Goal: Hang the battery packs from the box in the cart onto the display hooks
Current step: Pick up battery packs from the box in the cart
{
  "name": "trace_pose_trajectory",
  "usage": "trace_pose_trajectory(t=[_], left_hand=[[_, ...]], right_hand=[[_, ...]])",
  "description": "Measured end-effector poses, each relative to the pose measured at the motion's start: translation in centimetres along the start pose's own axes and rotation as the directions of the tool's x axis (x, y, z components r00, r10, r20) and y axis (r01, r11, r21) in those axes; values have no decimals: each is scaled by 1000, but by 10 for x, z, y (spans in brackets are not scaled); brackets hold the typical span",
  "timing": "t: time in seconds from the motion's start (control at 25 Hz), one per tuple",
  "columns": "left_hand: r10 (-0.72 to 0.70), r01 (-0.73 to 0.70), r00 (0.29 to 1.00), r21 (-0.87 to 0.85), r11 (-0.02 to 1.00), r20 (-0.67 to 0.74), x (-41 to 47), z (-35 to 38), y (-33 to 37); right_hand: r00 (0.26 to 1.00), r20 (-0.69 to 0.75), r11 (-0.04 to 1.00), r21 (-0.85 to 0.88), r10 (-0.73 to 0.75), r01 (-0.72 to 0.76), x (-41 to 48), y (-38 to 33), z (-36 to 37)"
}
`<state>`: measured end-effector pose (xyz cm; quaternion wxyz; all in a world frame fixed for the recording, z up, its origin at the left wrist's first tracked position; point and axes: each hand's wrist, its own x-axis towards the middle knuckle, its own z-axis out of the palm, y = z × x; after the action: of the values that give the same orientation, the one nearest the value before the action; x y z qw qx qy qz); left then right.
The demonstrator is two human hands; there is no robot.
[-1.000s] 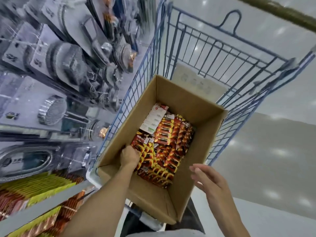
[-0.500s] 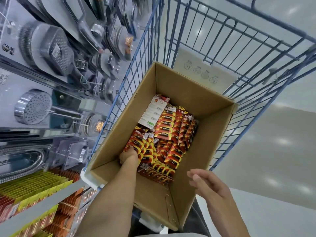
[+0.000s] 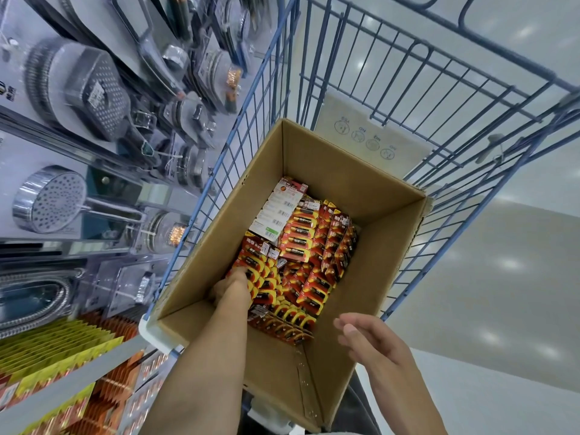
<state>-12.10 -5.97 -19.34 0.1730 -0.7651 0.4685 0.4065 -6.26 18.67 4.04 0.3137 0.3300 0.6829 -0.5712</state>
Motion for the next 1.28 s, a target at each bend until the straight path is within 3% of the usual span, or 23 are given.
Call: trace_pose_trajectory(t=[0.12, 0.24, 0.48, 0.6, 0.72, 0.84, 0.96, 1.12, 1.28], left_hand=[[63, -65, 992, 19, 998, 111, 0, -2, -3], [71, -71, 997, 33, 997, -15, -14, -15, -10], [-12, 54, 969, -164, 985, 246, -59, -51, 0], [-10, 110, 863, -167, 980, 505, -92, -78, 4], [-41, 152, 751, -112, 982, 659, -117, -104, 14], [-12, 71, 584, -36, 997, 812, -139, -135, 15], [158, -81, 408, -137, 987, 899, -148, -162, 11], [373, -254, 396, -290, 923, 839, -150, -185, 9], [492, -445, 405, -304, 842, 771, -145, -192, 14]], right_hand=[[1000, -2, 1000, 6, 6, -6, 1, -1, 4], [1000, 9, 1000, 4, 7, -7, 4, -4, 10], [1000, 15, 1000, -15, -16, 17, 23, -20, 18], [1000, 21, 1000, 4, -9, 9, 32, -30, 21], [999, 47, 1000, 11, 4, -5, 44, -38, 25], [999, 23, 999, 9, 46, -47, 70, -46, 34], [991, -2, 991, 2, 133, -133, 124, -52, 54], [967, -51, 968, -13, 250, -251, 197, -52, 87], [948, -133, 940, -144, 290, -308, 259, -25, 116]])
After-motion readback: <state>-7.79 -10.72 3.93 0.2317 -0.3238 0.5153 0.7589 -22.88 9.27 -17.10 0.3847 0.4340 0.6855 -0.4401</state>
